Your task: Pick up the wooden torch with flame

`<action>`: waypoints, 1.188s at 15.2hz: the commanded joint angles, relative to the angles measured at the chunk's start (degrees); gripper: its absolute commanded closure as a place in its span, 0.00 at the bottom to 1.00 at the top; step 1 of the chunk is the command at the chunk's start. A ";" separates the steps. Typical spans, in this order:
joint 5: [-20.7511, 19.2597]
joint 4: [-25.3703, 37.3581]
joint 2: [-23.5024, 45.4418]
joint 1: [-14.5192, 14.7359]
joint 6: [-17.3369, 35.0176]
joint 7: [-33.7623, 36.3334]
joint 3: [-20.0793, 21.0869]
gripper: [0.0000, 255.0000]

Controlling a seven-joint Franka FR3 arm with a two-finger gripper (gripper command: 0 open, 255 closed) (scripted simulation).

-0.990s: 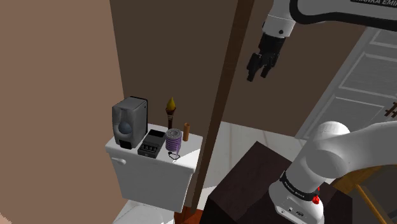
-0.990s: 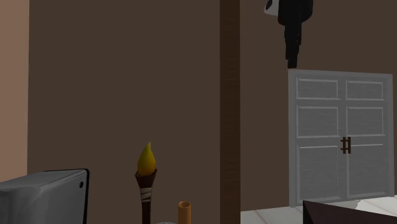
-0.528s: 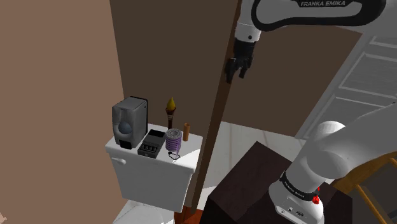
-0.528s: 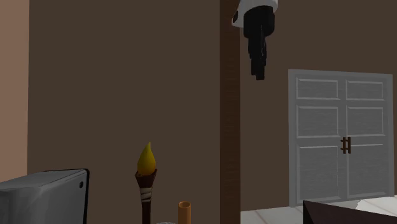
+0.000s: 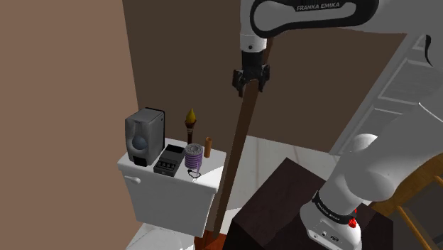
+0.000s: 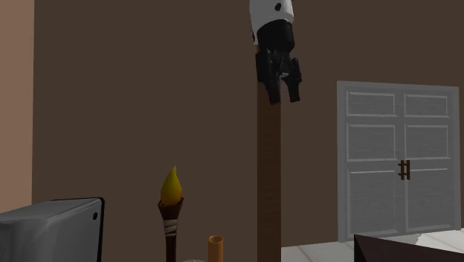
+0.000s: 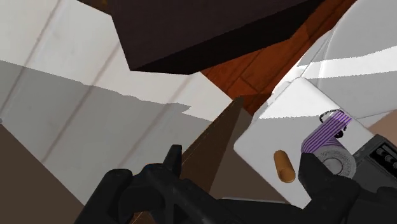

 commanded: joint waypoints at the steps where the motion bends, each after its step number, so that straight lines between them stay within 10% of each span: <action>1: -0.74 3.51 9.05 2.94 10.87 -23.46 -2.29 0.00; 18: -4.00 43.44 50.93 7.80 5.60 -29.94 -0.25 0.00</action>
